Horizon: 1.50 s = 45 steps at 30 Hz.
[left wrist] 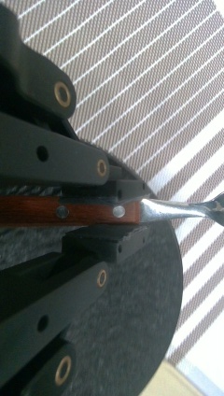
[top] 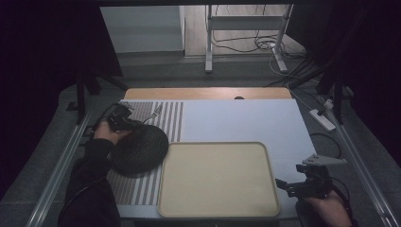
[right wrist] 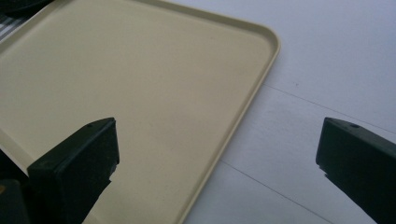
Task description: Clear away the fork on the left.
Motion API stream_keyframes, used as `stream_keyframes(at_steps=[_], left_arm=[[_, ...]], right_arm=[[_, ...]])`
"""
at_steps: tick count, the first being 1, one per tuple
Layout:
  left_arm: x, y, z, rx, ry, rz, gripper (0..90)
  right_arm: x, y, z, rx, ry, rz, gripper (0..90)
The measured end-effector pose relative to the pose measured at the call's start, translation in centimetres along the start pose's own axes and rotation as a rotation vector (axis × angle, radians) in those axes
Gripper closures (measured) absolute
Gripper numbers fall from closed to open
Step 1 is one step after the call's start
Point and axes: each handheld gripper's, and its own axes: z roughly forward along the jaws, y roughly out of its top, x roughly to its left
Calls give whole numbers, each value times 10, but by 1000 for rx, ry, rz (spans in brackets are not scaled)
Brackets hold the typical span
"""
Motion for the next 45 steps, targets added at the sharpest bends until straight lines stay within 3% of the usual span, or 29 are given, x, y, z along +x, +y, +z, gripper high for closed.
stream_keyframes(at_steps=[6, 18, 25, 45], left_arm=[[-15, -4, -10, -28, -9, -8, 786], [-41, -14, -21, -37, -11, -19, 786], [-63, -19, -27, -41, 2, -21, 786], [-114, -45, -46, -85, -13, -102, 785]], right_arm=[[0, 0, 0, -2, 1, -2, 0], [0, 0, 0, -2, 0, -3, 0], [0, 0, 0, -2, 0, -4, 0], [1, 0, 0, 3, -3, -6, 0]])
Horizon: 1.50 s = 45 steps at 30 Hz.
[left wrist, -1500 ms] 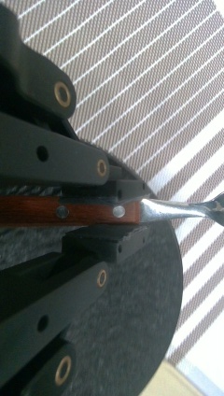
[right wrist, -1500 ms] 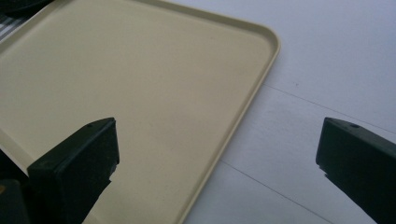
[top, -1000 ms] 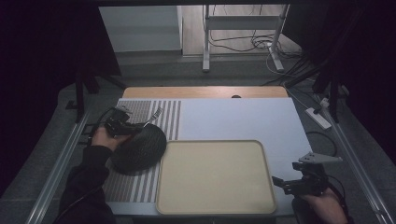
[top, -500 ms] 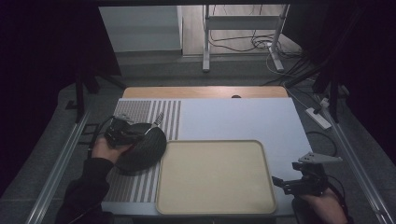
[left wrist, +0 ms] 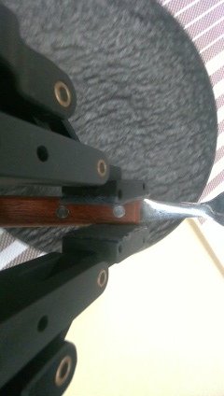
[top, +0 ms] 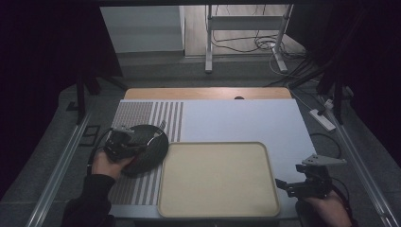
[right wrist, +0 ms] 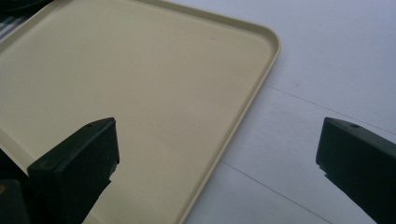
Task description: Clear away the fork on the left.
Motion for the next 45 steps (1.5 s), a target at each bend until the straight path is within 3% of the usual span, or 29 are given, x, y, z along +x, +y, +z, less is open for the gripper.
stream_keyframes(at_steps=[11, 16, 23, 33, 45], left_arm=[[-22, -9, 2, 18, 8, -29, 786], [-33, -14, 3, 41, 33, -40, 786], [-45, -16, 7, 47, 29, -53, 786], [-71, -5, 23, 55, -17, -48, 785], [-95, 11, 45, 63, -16, -35, 784]], right_arm=[[0, 0, 0, 0, 0, -3, 0], [0, 0, 0, 0, 1, -2, 0], [0, 1, 1, 0, 2, -4, 0], [1, 1, 1, 3, 0, -7, 0], [1, 1, 1, 5, 0, -10, 0]])
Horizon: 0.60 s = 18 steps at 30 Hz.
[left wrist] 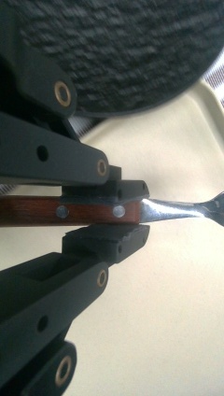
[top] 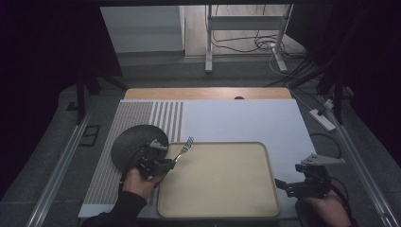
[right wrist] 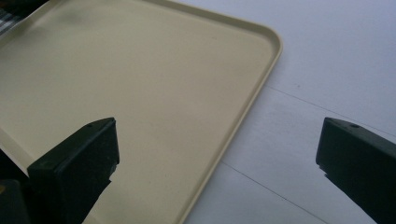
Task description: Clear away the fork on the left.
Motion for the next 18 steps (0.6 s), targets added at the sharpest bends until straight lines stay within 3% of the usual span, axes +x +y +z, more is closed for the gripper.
stream_keyframes(at_steps=[7, 12, 15, 18], left_arm=[[-14, 8, 22, 31, 17, 29, 784], [-15, 7, 33, 58, 19, 19, 784], [-17, 5, 38, 88, 38, 18, 784], [-18, 1, 46, 131, 23, 27, 780]], right_arm=[[0, 0, 0, 1, 2, -2, 0], [0, 0, 0, 0, 3, -3, 0], [0, 0, 0, 0, 4, -4, 0], [0, 0, 0, -1, 5, -7, 0]])
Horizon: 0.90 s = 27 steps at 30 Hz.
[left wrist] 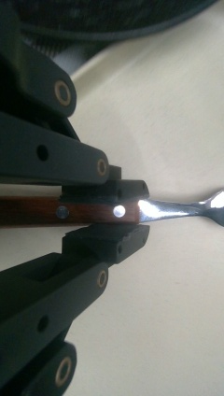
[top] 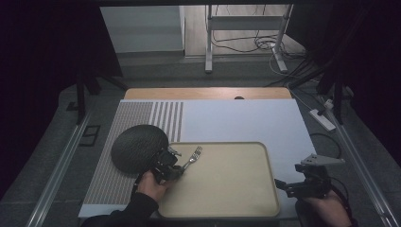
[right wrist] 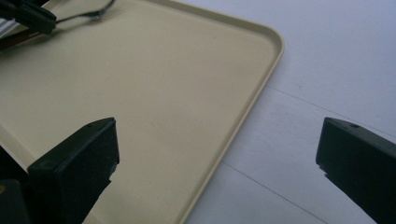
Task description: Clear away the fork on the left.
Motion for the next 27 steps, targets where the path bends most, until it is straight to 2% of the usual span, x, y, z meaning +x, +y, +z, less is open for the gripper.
stream_keyframes(at_steps=[2, 3, 4, 5, 6, 7, 8, 9, 10, 11, 12, 14, 15, 17, 25, 27], left_arm=[[0, 0, 1, 5, -5, 11, 772], [0, 0, 0, 6, 10, 32, 689], [1, 1, -1, -6, 16, 35, 637], [1, 1, -1, -6, 16, 35, 630], [1, 2, -4, -26, 8, 39, 632], [1, 4, -8, -64, -11, 54, 668], [1, 4, -8, -64, -11, 54, 747], [-2, 7, -10, -74, -40, 96, 797], [-2, 7, -10, -74, -40, 96, 853], [-5, 9, -8, -60, -54, 131, 853], [-7, 11, -6, -51, -57, 145, 893], [-9, 13, 0, -29, -63, 162, 894], [-8, 14, 5, -12, -46, 161, 894], [-5, 14, 7, -12, -48, 152, 894], [21, 9, 0, -6, -2, 66, 894], [23, 8, -1, -3, 1, 58, 893]], right_arm=[[0, 0, 0, 1, -1, 0, 0], [0, 0, 0, 2, 0, 1, 0], [0, 0, 0, 1, 0, 1, 0], [0, 0, 0, 1, 1, 1, 0], [0, 0, 0, 1, 1, 1, 0], [0, 0, 0, 2, 1, 2, 0], [0, 0, 0, 5, 0, 0, 0], [0, 0, 1, 4, 1, 0, 0], [0, 0, 1, 4, 1, 0, 0], [0, 0, 1, 4, 2, 1, 0], [0, 0, 1, 4, 2, 1, 0], [0, 0, 1, 4, 2, 1, 0], [0, 0, 1, 4, 2, 1, 0], [0, 0, 1, 4, 2, 1, 0], [0, 0, 0, 5, 4, -1, 0], [0, 0, 1, 4, 6, 0, 0]])
